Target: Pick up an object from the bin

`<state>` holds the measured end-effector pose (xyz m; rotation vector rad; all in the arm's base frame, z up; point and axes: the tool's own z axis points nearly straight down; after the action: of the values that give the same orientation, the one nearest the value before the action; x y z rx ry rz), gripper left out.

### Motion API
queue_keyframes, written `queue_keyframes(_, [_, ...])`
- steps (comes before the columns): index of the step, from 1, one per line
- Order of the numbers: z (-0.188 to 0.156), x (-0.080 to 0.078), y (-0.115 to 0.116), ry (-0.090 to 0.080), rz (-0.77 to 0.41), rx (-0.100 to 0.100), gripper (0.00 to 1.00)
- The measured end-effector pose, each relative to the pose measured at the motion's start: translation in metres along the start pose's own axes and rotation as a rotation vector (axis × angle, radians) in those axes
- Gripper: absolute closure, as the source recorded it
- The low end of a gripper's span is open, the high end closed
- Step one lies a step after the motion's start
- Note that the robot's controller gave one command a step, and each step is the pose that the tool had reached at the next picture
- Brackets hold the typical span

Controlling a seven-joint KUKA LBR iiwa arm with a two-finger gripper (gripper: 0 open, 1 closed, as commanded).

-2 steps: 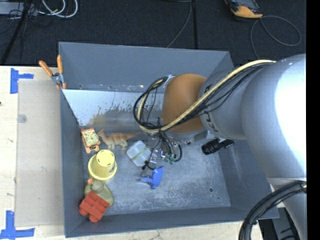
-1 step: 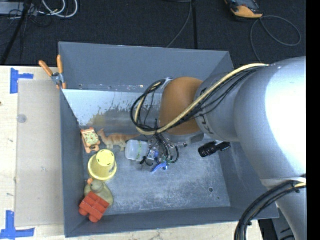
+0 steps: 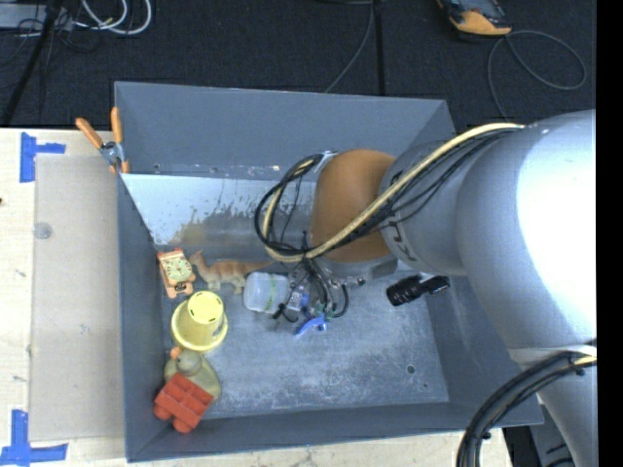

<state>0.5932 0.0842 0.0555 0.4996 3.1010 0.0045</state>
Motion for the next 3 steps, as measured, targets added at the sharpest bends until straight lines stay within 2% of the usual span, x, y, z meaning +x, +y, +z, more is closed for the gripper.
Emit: queue_keyframes(3, [-0.028, 0.001, -0.001, 0.0, 0.001, 0.001, 1.0])
